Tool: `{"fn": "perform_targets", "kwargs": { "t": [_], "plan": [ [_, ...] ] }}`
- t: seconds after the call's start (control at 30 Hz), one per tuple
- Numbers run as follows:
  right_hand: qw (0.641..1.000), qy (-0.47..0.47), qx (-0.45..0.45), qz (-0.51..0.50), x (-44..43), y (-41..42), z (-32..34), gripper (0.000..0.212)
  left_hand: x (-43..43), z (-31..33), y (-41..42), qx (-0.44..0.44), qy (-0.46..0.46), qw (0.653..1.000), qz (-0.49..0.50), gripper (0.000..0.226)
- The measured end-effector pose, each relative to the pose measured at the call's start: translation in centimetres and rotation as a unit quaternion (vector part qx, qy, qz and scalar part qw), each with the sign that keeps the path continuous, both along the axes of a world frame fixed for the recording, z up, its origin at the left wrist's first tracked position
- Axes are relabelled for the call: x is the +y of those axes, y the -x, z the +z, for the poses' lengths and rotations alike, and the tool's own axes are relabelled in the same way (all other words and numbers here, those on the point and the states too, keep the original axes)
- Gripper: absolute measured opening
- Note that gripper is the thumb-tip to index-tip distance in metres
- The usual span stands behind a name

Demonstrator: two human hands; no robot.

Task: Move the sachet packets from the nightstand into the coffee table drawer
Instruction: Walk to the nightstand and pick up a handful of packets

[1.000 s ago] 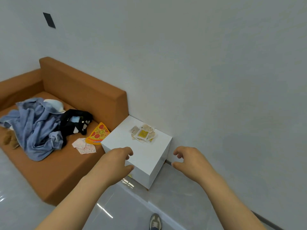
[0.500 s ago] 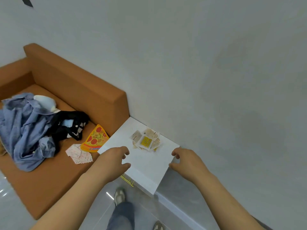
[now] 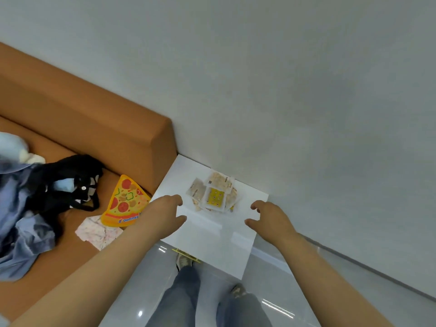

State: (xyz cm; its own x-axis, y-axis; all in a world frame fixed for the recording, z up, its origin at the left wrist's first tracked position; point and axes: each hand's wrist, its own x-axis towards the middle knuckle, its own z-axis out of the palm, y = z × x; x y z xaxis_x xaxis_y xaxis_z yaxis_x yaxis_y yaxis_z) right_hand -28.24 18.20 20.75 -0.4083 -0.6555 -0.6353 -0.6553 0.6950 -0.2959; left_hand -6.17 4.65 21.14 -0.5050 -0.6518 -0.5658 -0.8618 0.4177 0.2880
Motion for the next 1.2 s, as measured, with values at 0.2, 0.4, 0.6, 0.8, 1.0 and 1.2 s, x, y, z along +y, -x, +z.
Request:
{"fn": "perform_targets", "kwargs": {
  "t": [0.2, 0.4, 0.6, 0.8, 1.0, 1.2],
  "plan": [
    [0.995, -0.002, -0.029, -0.098, -3.6, 1.2, -5.9, 0.046, -4.1, -7.6, 0.6, -0.055, -0.041, 0.998, -0.019, 0.049],
    [0.992, -0.022, -0.030, -0.119, -6.3, 2.7, -13.1, 0.052, -6.2, -15.3, 1.7, -0.065, -0.041, 0.997, 0.014, 0.050],
    [0.985, 0.008, -0.035, -0.167, -8.5, 3.5, -20.5, 0.055, -7.8, -22.4, 2.9, -0.070, -0.051, 0.995, 0.047, 0.056],
    [0.982, -0.005, -0.002, -0.188, -11.1, 3.9, -27.3, 0.064, -9.3, -28.0, 3.8, -0.036, -0.042, 0.995, 0.086, 0.055],
    [0.970, 0.016, 0.010, -0.244, -13.2, 4.3, -30.5, 0.075, -9.4, -31.4, 6.1, 0.023, -0.065, 0.983, 0.168, 0.064],
    [0.955, 0.037, -0.022, -0.293, -13.5, 5.0, -31.0, 0.039, -9.6, -32.9, 7.0, 0.031, -0.099, 0.965, 0.241, 0.061]
  ]
}}
